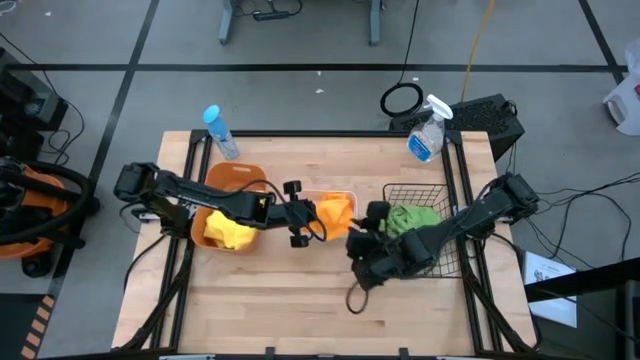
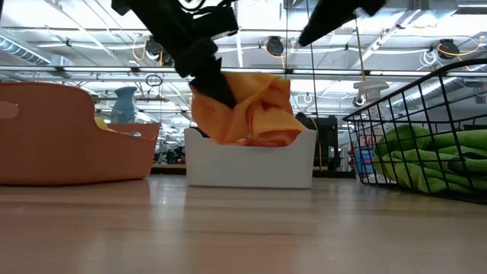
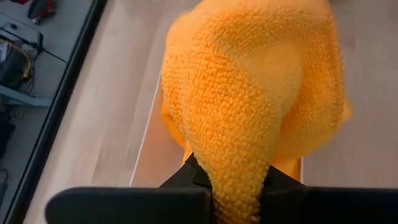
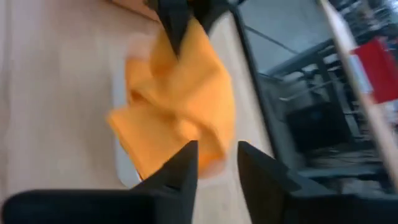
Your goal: Sort microfiber towel by color & place in baskets
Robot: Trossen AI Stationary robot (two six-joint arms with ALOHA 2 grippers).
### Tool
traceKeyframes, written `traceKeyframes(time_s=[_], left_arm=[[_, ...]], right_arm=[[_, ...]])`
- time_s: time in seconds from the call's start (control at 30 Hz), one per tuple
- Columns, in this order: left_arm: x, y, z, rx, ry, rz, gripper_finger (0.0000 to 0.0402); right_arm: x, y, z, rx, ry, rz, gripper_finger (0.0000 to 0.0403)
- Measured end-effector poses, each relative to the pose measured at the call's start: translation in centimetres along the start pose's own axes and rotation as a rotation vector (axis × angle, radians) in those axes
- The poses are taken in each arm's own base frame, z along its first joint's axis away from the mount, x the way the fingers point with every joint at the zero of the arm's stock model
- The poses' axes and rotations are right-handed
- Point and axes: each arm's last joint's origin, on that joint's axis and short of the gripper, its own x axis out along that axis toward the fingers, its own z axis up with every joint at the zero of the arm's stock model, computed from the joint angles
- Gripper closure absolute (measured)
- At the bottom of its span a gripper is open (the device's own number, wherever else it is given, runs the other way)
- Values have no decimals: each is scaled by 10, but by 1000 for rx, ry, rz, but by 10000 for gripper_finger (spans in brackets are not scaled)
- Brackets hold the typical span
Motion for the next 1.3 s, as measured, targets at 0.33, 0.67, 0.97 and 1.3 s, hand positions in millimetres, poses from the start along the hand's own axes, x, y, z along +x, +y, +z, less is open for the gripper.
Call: traceKeyframes(time_s=[0.33,0.67,0.97,1.3], left_arm=[[3,-2,-1,-52,4,-11,377],[5,-3,-1,-70,3,-17,356],[4,-4,-1,-97,7,-2,229],[-27,-10,10,-36,-99,15,180]], right_arm=[[61,-8,10,111,-86,266,393],[111,-33,-5,202,-88,355,402],[143,-33,-44,284,-44,403,402],[150,-30,-59,303,-20,399,403]])
